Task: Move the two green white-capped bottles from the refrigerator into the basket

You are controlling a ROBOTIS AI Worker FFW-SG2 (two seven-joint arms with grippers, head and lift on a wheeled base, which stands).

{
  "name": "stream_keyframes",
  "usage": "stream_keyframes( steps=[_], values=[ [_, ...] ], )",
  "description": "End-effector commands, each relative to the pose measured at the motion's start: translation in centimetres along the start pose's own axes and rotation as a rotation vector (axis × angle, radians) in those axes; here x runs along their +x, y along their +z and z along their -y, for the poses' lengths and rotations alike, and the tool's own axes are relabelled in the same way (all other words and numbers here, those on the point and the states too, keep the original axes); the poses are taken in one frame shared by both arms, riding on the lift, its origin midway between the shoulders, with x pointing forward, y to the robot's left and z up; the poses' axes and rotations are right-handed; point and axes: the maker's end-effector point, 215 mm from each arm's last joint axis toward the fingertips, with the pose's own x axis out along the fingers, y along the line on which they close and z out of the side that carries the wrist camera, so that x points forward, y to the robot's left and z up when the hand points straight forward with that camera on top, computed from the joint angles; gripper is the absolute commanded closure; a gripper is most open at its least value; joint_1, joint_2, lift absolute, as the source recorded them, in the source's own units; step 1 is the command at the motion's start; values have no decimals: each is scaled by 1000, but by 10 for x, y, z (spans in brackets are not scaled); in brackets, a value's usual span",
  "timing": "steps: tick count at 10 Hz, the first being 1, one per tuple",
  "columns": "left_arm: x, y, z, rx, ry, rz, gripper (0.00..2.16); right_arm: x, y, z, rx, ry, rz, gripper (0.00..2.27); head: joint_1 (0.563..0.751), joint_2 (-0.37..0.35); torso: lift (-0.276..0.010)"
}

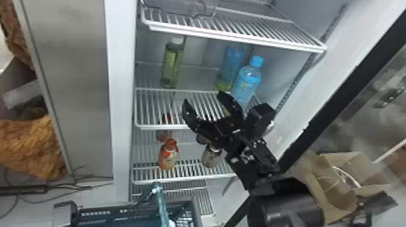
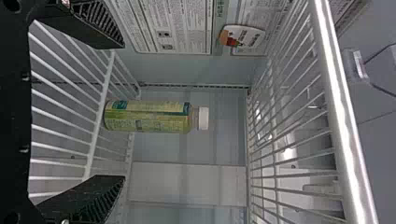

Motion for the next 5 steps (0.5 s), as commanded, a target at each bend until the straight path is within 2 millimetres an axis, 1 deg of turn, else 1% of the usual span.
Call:
stream_keyframes(
  steps=[1, 4, 5],
  values=[
    [1, 1, 1, 3, -2, -1, 1165, 18, 0, 2, -6, 8, 9, 27, 695, -341, -4],
    [3, -1, 1, 4, -2, -11, 1164, 46, -8, 9, -21, 1, -9, 19, 695, -321, -4],
    [3, 0, 0, 4, 1, -11, 1164, 55, -13, 15, -13, -14, -17, 19, 695, -316, -4]
  ],
)
